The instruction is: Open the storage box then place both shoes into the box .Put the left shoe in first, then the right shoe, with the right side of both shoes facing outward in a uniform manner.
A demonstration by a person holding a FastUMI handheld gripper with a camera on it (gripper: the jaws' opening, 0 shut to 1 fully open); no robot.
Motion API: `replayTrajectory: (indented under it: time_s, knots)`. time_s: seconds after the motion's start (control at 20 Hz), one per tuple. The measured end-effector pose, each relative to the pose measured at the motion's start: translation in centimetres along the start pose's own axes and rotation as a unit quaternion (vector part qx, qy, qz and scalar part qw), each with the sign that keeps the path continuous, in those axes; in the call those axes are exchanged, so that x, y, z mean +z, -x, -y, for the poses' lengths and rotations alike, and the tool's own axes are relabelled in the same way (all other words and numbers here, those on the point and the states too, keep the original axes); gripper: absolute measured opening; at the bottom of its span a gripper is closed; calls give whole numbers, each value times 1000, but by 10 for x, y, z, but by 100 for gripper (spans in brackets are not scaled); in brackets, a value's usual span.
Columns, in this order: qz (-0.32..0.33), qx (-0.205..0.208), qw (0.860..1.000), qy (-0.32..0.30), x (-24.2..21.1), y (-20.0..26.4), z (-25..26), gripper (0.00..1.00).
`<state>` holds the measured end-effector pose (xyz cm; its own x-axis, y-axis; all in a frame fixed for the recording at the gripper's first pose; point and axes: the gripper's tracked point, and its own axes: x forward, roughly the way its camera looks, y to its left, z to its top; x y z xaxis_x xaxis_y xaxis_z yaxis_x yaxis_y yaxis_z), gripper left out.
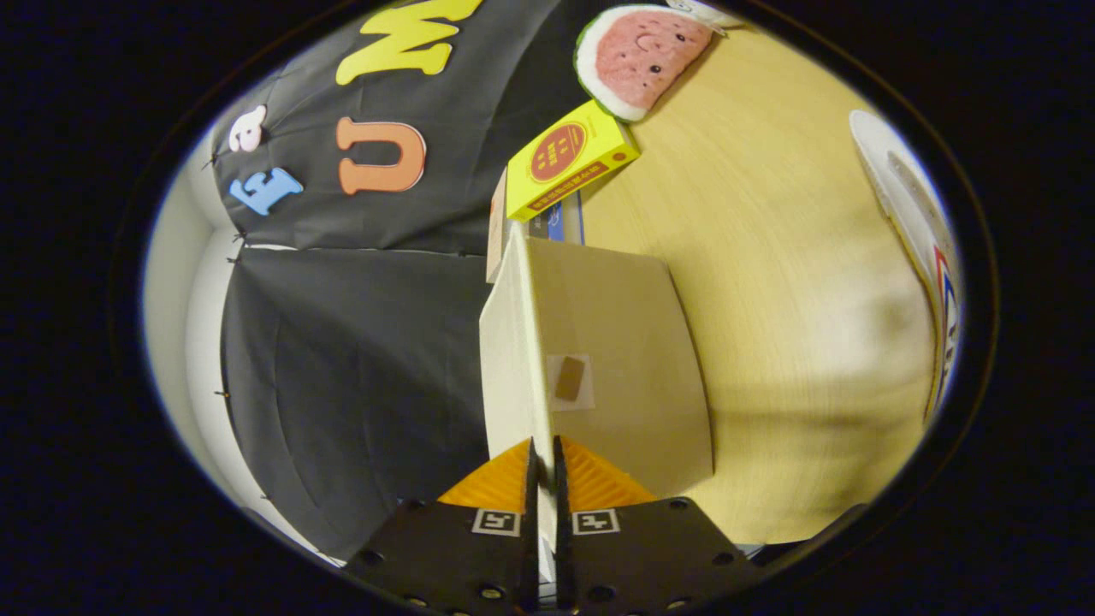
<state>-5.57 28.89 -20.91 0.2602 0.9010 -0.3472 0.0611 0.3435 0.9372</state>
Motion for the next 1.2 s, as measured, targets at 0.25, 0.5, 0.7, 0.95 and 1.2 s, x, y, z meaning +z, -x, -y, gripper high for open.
replayTrajectory:
  time_s: [0.25, 0.5, 0.7, 0.95, 1.2]
  knots:
    - [11, -30, 995, 92, 0, 7, -20, 0]
    - [19, -43, 986, 158, -6, 14, -64, 0]
    - [25, -47, 974, 219, -19, 15, -104, 0]
    - [18, -49, 961, 270, -36, 3, -152, 0]
    - [19, -52, 956, 287, -56, -26, -185, 0]
